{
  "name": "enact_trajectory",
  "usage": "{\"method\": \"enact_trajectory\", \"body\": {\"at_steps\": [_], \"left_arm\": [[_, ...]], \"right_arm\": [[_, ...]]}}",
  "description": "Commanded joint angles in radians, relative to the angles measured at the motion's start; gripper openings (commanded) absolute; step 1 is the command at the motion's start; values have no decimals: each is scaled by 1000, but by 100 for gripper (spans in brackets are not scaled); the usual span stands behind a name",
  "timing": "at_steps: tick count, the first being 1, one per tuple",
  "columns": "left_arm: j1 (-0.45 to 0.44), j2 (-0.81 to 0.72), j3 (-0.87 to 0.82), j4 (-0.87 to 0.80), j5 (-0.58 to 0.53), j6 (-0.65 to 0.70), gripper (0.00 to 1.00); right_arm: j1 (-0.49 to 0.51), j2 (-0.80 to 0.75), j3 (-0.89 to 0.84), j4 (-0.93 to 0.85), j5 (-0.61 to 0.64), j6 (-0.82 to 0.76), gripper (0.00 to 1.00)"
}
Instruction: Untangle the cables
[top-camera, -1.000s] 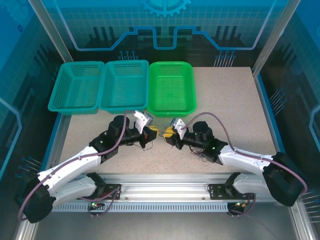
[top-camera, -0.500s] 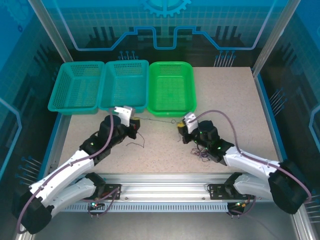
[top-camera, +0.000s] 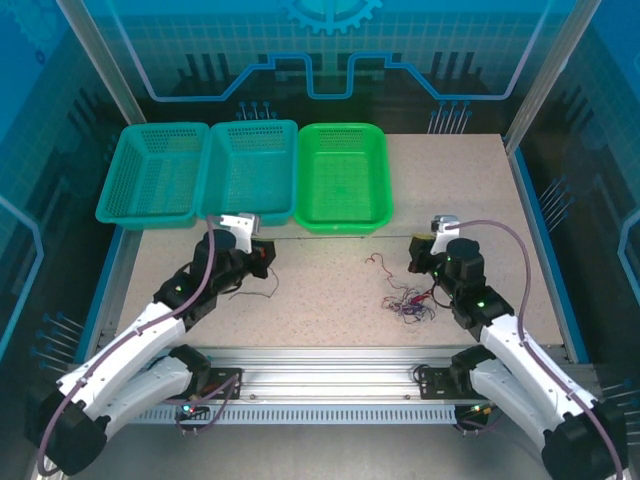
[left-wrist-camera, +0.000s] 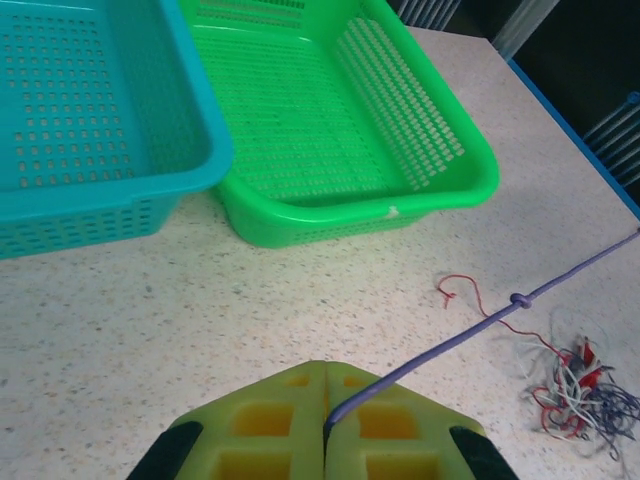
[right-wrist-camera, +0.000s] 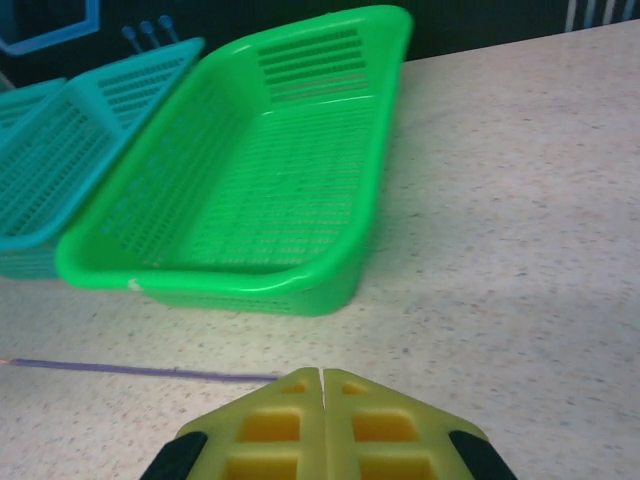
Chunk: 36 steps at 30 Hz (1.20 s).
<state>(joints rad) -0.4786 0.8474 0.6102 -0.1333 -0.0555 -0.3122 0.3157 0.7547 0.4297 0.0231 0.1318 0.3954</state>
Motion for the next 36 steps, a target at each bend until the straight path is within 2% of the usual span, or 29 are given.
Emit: {"method": "enact_trajectory", "body": {"at_steps": [1,2,4,8,9,10,11,13,16,18,23,27,31,35,36], "left_arm": [[49,3,-35,81,91,22,0],[43,27,-44,133,166,25,0],[13,82,-41,175,200,29,0],[-54,204,8,135,145,62,0],[-65,228,23,127,147,65,0],[-83,253,36,117,146,75,0],[-102,269,47,112,149,87,0],[-137,290,63,113,157,117,0],[-163,308,81,124,160,138,0],[-164,315,92,123,156,137,0],[-167,286,107,125,158,136,0],[-166,227,130,100,105,143,0],[-159,182,228,5,50,188,0],[-116,173,342,-69,-3,214,0],[-94,174,374,-87,-18,220,0]], "right_arm": [[-38,26,-35,-26,-69,-35,0],[-24,52,-28,-23,-127,-56,0],[13,100,-2,-64,-124,-81,0],[16,163,36,-203,42,-1,0],[14,170,45,-233,60,12,7],[13,175,65,-270,59,18,25],[13,176,91,-299,24,15,38],[24,161,126,-297,-123,-35,43],[84,132,115,-163,-343,-109,50],[142,134,111,-92,-401,-153,55],[243,197,135,1,-440,-171,59],[266,236,144,66,-443,-118,60],[276,219,159,82,-437,-91,60],[276,167,181,-1,-275,-16,60],[276,158,200,-59,-195,19,65]]}}
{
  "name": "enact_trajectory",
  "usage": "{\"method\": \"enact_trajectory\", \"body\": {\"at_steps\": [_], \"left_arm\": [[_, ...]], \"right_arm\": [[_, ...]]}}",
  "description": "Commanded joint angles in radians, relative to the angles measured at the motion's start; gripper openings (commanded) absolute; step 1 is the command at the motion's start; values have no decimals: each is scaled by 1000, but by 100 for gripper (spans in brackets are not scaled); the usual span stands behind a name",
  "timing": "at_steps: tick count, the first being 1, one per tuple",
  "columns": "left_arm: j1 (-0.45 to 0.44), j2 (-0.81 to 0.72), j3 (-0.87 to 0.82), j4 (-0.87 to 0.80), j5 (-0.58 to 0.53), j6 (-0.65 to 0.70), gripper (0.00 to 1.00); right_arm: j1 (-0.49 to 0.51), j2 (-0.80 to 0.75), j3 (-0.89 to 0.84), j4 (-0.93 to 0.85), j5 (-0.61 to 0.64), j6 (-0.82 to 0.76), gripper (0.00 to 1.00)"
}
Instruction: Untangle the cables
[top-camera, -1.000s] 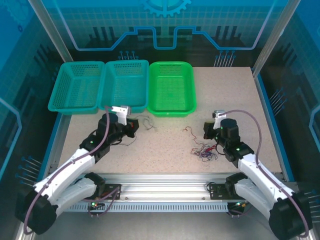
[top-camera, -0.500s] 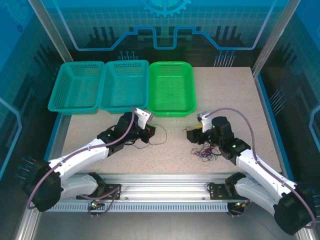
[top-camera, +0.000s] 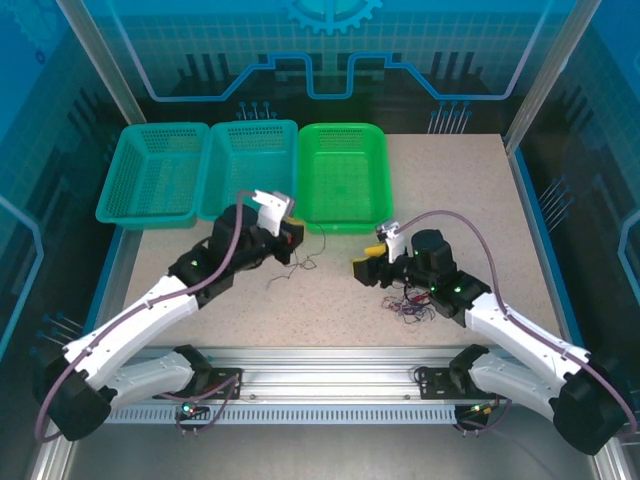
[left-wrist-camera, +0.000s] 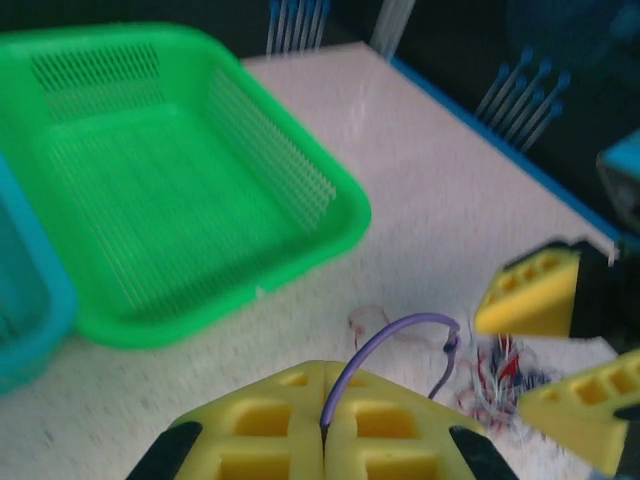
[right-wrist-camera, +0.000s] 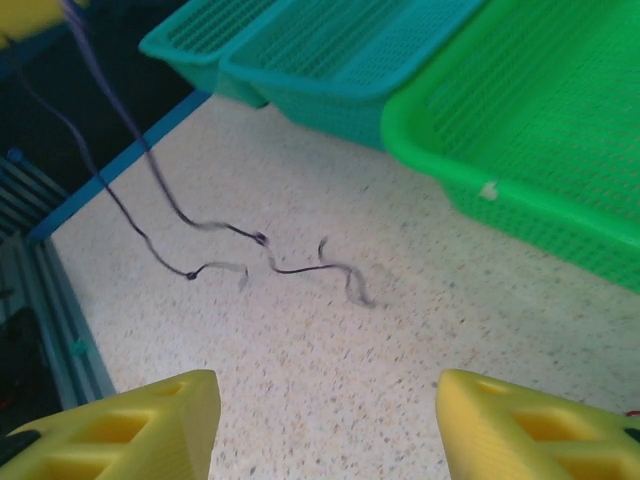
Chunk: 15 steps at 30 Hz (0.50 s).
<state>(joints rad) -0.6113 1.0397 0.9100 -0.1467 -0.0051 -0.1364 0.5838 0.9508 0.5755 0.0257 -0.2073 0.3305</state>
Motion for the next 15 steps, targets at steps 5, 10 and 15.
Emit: {"method": "enact_trajectory", "body": {"at_steps": [5,10,15], "left_arm": [[221,34,246,-130,-124,57,0],[418,175,456,-142,-115,102,0],[572,304,587,-98,-85,86,0]], "right_arm": [[5,-46,176,-274,208,144,70],[4,-41,250,-347,209,174,77],[4,2,333,-411,198,182,82]]}}
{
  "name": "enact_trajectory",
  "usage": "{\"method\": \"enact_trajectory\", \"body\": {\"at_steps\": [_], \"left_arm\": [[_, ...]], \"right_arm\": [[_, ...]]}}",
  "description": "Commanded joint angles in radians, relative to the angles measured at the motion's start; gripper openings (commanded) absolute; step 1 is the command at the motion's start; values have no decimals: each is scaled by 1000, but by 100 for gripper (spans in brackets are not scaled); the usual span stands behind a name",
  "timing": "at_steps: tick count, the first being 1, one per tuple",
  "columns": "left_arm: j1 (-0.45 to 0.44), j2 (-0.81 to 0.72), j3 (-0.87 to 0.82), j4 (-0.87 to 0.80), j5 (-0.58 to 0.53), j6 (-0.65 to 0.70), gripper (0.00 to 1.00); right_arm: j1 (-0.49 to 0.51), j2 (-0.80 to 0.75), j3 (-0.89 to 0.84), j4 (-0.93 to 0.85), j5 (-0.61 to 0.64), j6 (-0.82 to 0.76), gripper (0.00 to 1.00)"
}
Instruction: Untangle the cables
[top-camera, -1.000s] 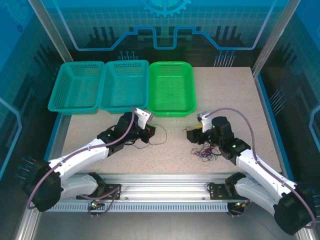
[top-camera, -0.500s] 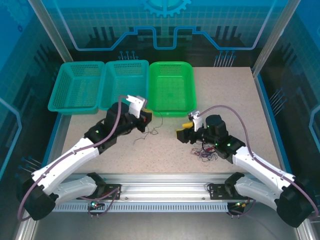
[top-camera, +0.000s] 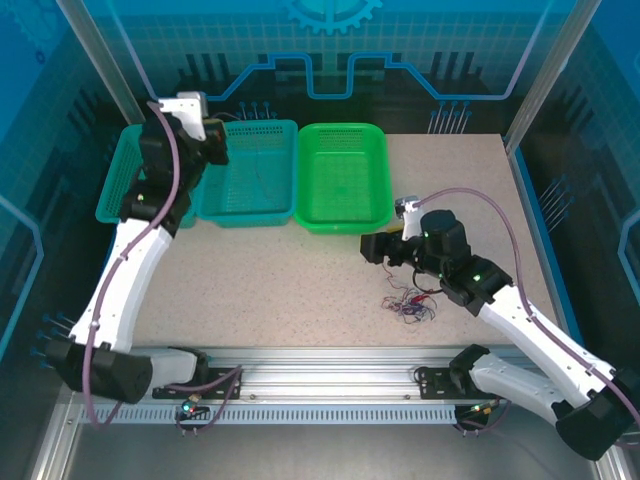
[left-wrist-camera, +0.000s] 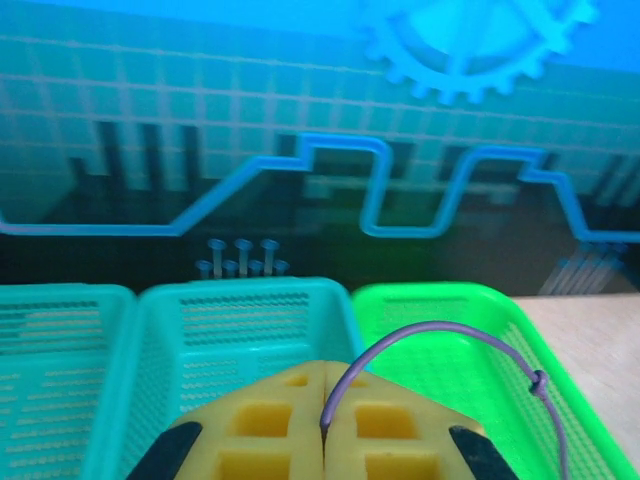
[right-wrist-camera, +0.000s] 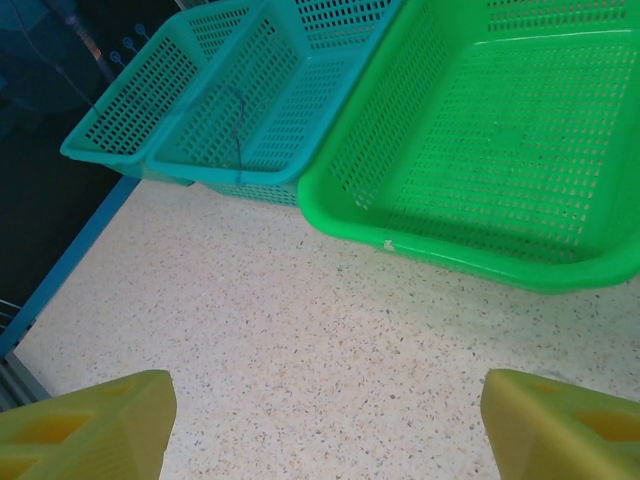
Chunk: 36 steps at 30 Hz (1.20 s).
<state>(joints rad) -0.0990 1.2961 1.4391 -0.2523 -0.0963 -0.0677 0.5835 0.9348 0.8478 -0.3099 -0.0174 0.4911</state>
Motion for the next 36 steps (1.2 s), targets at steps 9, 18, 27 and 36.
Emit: {"method": "enact_trajectory", "body": {"at_steps": [9,18,27,36], "left_arm": [[294,258,240,21,22,-24,0],[443,388,299,31,11,-47,0],[461,474,256,52,-2,-25,0],[502,528,251,-11,-56,-133,4]], "right_arm": [[5,100,138,-164,-10,20,83],[5,105,152,-195,-27,33,83],[5,108,159,-221,-24,55,83],[3,87,173,-282,23,83,83]]}}
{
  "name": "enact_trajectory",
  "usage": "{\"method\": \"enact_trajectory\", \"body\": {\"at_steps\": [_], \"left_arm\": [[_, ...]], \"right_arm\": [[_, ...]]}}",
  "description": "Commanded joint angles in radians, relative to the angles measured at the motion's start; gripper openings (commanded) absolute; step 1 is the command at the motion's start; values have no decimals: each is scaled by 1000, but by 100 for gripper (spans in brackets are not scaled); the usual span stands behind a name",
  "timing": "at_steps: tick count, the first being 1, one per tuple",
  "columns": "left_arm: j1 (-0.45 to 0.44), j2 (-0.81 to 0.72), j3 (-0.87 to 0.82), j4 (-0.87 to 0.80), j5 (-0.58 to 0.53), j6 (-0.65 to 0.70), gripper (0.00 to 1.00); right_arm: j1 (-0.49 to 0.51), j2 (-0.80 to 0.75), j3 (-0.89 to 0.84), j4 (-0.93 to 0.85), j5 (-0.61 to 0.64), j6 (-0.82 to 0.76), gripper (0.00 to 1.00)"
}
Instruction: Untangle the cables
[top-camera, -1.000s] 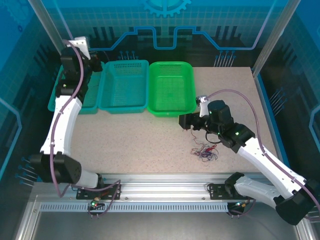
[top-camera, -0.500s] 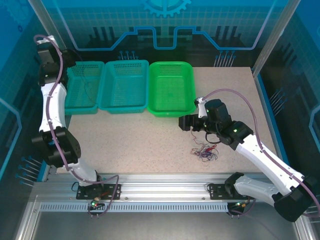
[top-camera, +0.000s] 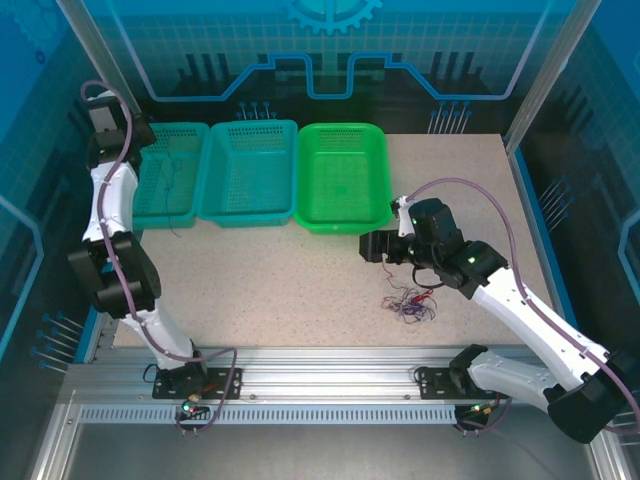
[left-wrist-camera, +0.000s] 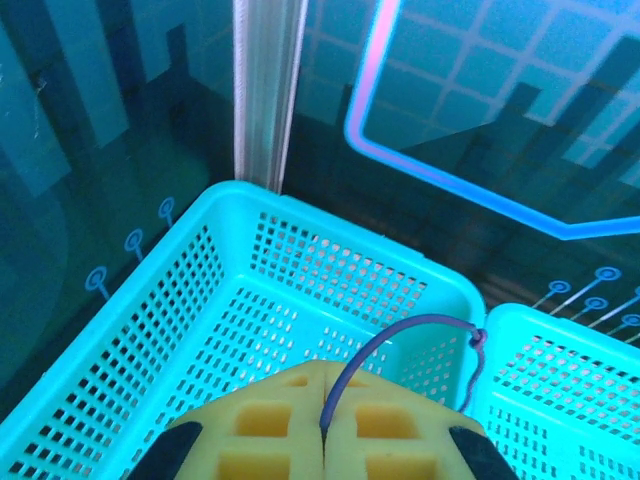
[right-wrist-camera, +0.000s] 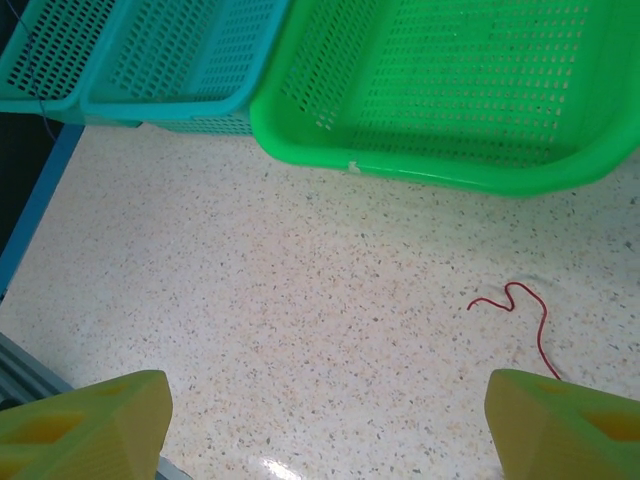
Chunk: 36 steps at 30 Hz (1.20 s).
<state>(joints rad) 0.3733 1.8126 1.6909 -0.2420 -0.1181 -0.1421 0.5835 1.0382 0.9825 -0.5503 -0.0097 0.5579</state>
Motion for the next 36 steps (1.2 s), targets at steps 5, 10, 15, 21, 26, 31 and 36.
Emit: {"method": "enact_trajectory", "body": {"at_steps": [5,10,15,21,26,31,36], "left_arm": [[45,17,10,-23,-45,-83,39],[46,-31,1,-20,58,-143,63],[19,-201,-79,6,173,-239,65],[-150,-517,-349,72,295,-338,65],[-412,-718,-581,137,398,-395,65],[-788,-817,-740,134,347,-364,65],[-1048,-794,-823,127,266,-323,65]], "right_arm": [[4,-22,39,-43,17,29,83],[4,-18,49,-51,17,37,83],[2,-15,35,-55,67,46,84],[-119,3,-36,-147,197,192,85],[-264,10,-151,-191,171,214,85],[-288,84,-217,-216,104,172,85],[-275,212,-274,-181,59,170,85]]}}
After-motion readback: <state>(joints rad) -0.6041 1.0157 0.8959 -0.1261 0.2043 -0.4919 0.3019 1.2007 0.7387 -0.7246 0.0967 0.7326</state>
